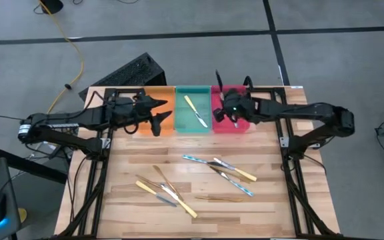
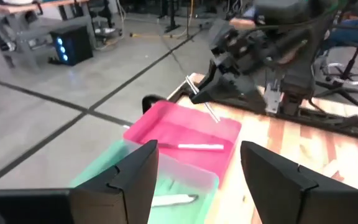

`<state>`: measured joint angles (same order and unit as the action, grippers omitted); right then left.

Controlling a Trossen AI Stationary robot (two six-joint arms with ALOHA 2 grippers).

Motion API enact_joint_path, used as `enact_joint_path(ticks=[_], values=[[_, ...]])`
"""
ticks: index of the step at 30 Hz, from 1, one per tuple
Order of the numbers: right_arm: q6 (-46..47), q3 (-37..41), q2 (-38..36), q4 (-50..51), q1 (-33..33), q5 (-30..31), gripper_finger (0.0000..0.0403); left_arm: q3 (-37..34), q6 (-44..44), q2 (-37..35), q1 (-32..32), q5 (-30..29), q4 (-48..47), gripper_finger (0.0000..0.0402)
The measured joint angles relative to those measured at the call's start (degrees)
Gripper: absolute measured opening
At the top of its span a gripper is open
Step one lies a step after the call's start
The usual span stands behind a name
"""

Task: Sort silverware by color (type)
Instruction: Put the blue patterned table knife into the red bin

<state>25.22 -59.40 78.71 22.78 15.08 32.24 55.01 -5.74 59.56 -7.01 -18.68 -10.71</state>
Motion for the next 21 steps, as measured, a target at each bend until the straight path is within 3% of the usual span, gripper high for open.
enact_joint_path(ticks=[6,13,21], values=[[4.13,0.00,8.14,4.92,5.84,-9.22,0.0037,0.01,-0.45,0.31,0.01,0.00,-0.12,0.0209],[4.98,0.01,14.13,8.68,10.80,-15.97,0.0037,0.01,-1.36,0.43,-0.01,0.04,-1.63,0.0208],[3.67,0.00,16.65,12.12,12.93,-17.92,0.0037,0.01,-1.86,0.43,-0.01,0.06,-2.50,0.0208]])
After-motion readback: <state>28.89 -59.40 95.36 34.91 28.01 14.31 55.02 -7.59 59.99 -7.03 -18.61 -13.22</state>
